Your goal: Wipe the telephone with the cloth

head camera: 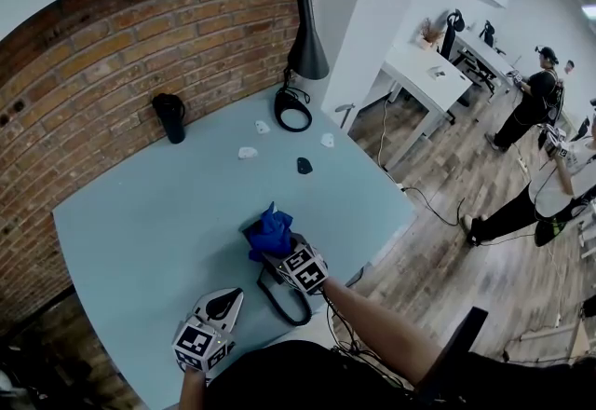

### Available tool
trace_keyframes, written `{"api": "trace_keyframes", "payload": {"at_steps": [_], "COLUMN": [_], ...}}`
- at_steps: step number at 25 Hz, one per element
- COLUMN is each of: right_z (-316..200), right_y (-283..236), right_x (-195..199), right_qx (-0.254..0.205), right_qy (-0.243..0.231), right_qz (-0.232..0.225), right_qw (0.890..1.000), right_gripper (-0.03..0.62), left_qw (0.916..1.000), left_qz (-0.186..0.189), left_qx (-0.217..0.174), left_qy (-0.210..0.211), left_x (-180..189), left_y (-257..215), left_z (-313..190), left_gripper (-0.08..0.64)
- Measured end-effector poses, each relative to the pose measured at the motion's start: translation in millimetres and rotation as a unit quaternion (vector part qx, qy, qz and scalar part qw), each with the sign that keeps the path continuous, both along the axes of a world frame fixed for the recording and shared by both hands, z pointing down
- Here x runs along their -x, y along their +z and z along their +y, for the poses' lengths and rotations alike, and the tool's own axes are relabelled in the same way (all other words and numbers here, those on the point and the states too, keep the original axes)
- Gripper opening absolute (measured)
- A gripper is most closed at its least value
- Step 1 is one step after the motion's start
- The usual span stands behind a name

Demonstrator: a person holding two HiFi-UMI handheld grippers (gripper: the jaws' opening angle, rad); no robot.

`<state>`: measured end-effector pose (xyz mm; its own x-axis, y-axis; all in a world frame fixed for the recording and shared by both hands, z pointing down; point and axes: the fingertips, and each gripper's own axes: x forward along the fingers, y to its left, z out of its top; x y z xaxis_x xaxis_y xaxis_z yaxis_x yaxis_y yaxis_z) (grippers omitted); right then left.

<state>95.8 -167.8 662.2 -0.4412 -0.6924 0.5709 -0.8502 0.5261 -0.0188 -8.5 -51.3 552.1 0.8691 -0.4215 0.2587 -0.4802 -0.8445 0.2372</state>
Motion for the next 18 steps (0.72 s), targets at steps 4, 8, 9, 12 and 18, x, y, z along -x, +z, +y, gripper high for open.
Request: {"api": "trace_keyframes", "payload": {"at_steps": [4, 8, 9, 12, 18], "right_z": [7, 13, 14, 16, 22], "right_y": [4, 5, 5, 5, 10], "right_x": [-1, -2, -2, -3, -2], "right_qx": [0.005, 0.007, 0.007, 0.009, 0.013], "right_qy": [-0.001, 0.000, 0.000, 0.000, 0.001], "right_qz": [0.001, 0.002, 0.002, 0.002, 0.002], "right_qw": [1.000, 1.000, 1.000, 1.000, 1.000], "right_gripper": [0.239, 0.239, 0.239, 0.239, 0.239], "left_qw": [1.0000, 1.0000, 1.0000, 1.0000, 1.0000], "left_qz": [-0.002, -0.001, -0.001, -0.002, -0.004], "left_qx": [0.001, 0.000, 0.000, 0.001, 0.000], "left_qy": [0.001, 0.002, 0.003, 0.004, 0.005], "left_x": [-1, -2, -2, -3, -1], "left_y": [0, -1, -1, -1, 0], "left_z": [1, 2, 2, 3, 4], "left_gripper": [0.000, 0.000, 0.000, 0.000, 0.000]}}
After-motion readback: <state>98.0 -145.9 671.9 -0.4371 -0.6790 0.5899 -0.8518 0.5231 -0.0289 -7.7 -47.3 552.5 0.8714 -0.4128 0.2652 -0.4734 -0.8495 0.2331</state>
